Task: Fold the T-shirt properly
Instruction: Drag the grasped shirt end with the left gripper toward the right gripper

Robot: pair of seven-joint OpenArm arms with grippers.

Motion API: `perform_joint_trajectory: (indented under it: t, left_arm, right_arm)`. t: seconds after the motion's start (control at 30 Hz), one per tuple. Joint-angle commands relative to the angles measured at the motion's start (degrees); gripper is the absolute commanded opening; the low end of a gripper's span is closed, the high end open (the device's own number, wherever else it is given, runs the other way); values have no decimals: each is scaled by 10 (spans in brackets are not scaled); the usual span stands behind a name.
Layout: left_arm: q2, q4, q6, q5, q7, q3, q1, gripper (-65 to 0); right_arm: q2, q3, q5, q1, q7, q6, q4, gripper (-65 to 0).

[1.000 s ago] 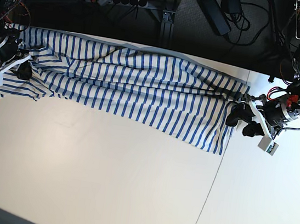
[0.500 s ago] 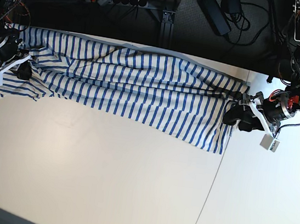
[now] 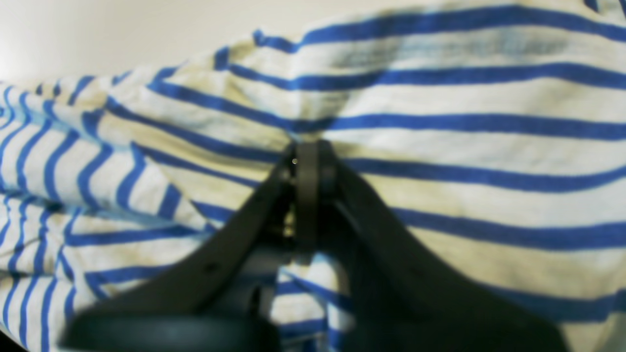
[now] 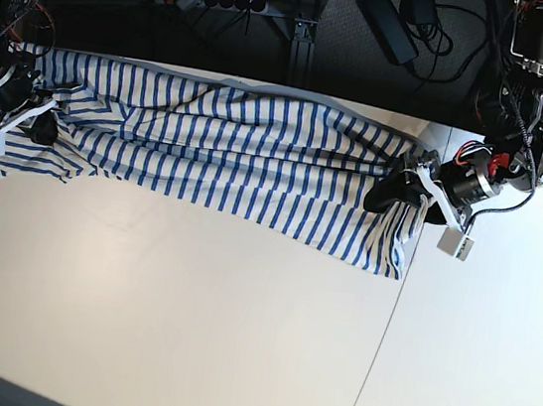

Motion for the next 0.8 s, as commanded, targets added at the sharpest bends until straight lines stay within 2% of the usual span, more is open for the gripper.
perform_joint_trajectory:
  t: [0.0, 0.07, 0.1, 0.17, 0.27, 0.37, 0.73, 0.77]
  left_arm:
    - [-3, -2, 7, 24, 26, 2, 3, -368]
    - [-3, -2, 7, 45, 20, 2, 1, -568]
    - [-3, -2, 7, 62, 12, 2, 1, -647]
    - [-3, -2, 7, 94, -10, 2, 0, -650]
    - [-3, -2, 6, 104, -34, 0, -2, -650]
    - [-3, -2, -12, 104, -33, 0, -10, -650]
    - [-3, -2, -12, 103, -31, 0, -23, -650]
    - [-3, -2, -12, 103, -31, 0, -23, -650]
  right_arm:
    - [10, 3, -12, 0, -12, 40, 1, -650]
    - [10, 3, -10, 0, -12, 40, 1, -650]
    - [10, 3, -10, 0, -12, 40, 1, -650]
    - [10, 3, -10, 0, -11, 40, 1, -650]
    - [10, 3, 6, 0, -11, 40, 1, -650]
    - [10, 4, 25, 0, -11, 40, 5, -650]
    - [11, 10, 43, 0, -18, 40, 65, -650]
    - [11, 10, 44, 0, -18, 40, 69, -616]
